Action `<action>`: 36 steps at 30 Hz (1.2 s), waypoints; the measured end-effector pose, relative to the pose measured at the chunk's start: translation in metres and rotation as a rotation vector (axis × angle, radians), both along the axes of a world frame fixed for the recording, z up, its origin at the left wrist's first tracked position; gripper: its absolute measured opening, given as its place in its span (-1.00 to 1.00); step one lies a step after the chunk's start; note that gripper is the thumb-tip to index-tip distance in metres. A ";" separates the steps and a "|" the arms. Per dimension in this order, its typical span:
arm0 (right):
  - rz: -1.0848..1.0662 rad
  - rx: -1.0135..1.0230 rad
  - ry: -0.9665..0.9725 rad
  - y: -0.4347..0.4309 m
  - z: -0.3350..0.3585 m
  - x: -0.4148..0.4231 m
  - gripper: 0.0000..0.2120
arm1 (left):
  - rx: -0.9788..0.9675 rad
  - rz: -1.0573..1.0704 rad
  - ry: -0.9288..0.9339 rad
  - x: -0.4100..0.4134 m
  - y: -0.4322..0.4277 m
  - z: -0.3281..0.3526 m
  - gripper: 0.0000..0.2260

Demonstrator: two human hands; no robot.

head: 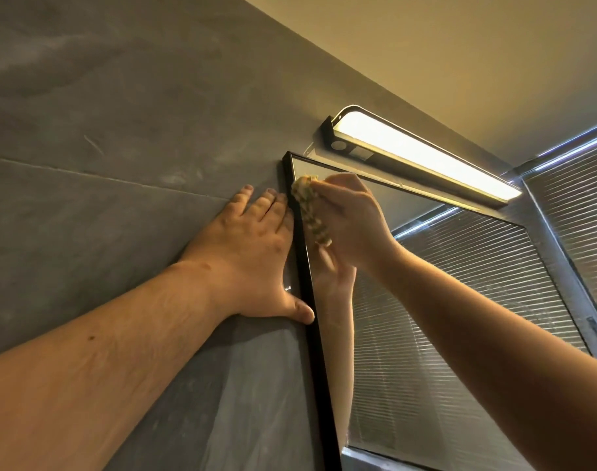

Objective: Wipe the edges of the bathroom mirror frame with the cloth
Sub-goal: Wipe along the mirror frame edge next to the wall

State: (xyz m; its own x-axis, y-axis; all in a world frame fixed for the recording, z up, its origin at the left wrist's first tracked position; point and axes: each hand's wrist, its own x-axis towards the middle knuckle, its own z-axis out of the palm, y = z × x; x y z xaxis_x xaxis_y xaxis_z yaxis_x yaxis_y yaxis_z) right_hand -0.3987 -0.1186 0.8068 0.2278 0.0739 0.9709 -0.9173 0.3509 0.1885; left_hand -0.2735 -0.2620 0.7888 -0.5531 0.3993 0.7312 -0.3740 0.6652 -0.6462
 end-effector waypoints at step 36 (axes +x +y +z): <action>0.000 -0.013 -0.062 0.004 -0.227 0.009 -0.75 | 0.075 0.061 -0.185 0.013 0.006 -0.119 0.16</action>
State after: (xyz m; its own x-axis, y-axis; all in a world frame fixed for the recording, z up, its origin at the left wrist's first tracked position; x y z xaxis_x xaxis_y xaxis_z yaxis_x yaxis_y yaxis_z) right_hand -0.3897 -0.1144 0.5800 0.1677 0.0861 0.9821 -0.9268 0.3532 0.1273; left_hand -0.2605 -0.2560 0.6699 -0.7023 0.3092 0.6412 -0.2941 0.6942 -0.6569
